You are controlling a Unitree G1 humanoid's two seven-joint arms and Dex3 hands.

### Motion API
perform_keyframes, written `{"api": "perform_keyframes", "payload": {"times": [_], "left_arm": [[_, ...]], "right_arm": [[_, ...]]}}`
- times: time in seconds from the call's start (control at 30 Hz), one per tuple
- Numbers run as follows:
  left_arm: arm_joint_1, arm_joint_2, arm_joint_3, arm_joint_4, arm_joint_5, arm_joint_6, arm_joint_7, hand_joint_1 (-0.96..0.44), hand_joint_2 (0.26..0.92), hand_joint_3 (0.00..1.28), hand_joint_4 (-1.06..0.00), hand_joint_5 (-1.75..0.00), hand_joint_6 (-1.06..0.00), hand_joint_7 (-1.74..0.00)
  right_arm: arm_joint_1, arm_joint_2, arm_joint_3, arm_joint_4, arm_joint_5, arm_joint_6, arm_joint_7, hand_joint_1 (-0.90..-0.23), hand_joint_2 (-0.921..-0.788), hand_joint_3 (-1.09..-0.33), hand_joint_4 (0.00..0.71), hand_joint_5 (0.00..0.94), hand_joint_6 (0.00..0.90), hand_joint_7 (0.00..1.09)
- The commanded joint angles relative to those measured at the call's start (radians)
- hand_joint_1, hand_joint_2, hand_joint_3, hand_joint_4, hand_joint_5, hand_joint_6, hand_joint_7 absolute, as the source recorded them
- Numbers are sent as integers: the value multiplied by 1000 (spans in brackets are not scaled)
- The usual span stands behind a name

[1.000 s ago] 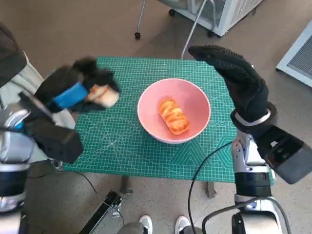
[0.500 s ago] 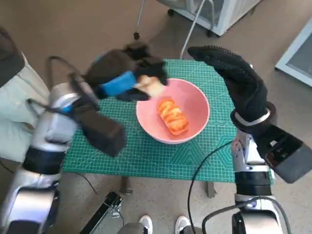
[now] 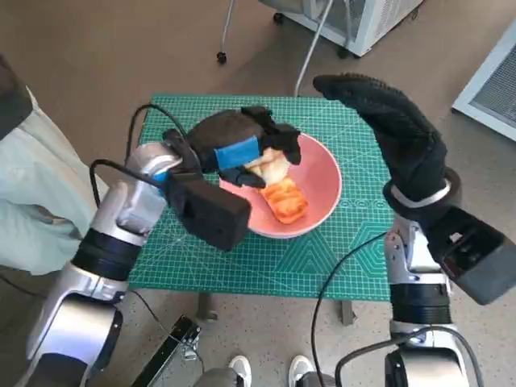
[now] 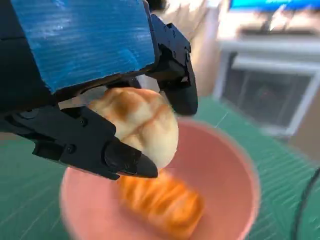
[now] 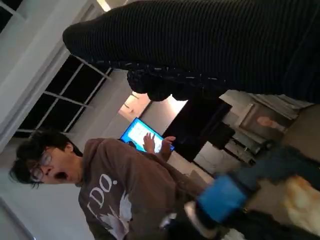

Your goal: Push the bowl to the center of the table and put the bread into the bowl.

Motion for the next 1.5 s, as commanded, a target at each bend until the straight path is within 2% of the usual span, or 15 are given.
{"api": "perform_keyframes", "payload": {"times": [0.03, 0.23, 0.4, 0.57, 0.87, 1.07, 1.2, 1.3, 1.4, 1.5], "left_arm": [[-10, 14, -19, -27, 24, 81, -70, -128, 883, 32, -333, -46, -252, -527], [-26, 26, -8, -50, 15, 135, -130, -150, 883, 19, -345, -23, -271, -494], [-26, 32, 32, -62, -26, 131, -124, -176, 887, 16, -402, -41, -325, -503], [-8, 28, 104, -59, -96, 76, -50, -239, 904, 20, -457, -55, -362, -513], [6, 5, 201, -26, -197, -33, 82, -319, 920, 69, -415, -19, -306, -474], [43, -6, 267, -62, -266, -78, 155, -368, 921, 96, -399, -8, -298, -458], [76, -30, 320, -99, -327, -102, 205, -389, 921, 101, -395, -5, -299, -446], [120, -64, 362, -164, -382, -106, 249, -397, 921, 102, -405, -7, -315, -409], [169, -106, 389, -238, -424, -102, 291, -385, 921, 96, -418, -10, -317, -375], [218, -153, 403, -301, -462, -104, 329, -374, 921, 92, -416, -8, -313, -360]], "right_arm": [[23, -4, -8, 4, 0, 15, -3, -718, -921, -754, 0, 516, -1, 798], [21, 5, -9, -1, -6, 24, -13, -713, -921, -741, 0, 515, -1, 796], [17, 9, -7, -2, -15, 25, -24, -713, -921, -737, -1, 513, -1, 794], [9, 9, -6, 5, -25, 17, -32, -713, -921, -739, 0, 513, -1, 794], [-16, 10, -12, 41, -36, 3, -36, -713, -921, -744, 4, 520, -1, 794], [-35, 16, -16, 49, -31, 9, -45, -710, -921, -745, 3, 520, -1, 794], [-50, 23, -22, 57, -39, 15, -67, -705, -921, -745, 4, 517, -1, 795], [-59, 31, -26, 63, -56, 13, -100, -704, -921, -746, 20, 489, -1, 793], [-68, 40, -28, 71, -74, 9, -134, -702, -921, -747, 65, 413, -1, 788], [-80, 46, -28, 84, -103, 0, -173, -699, -921, -748, 92, 368, -1, 786]]}}
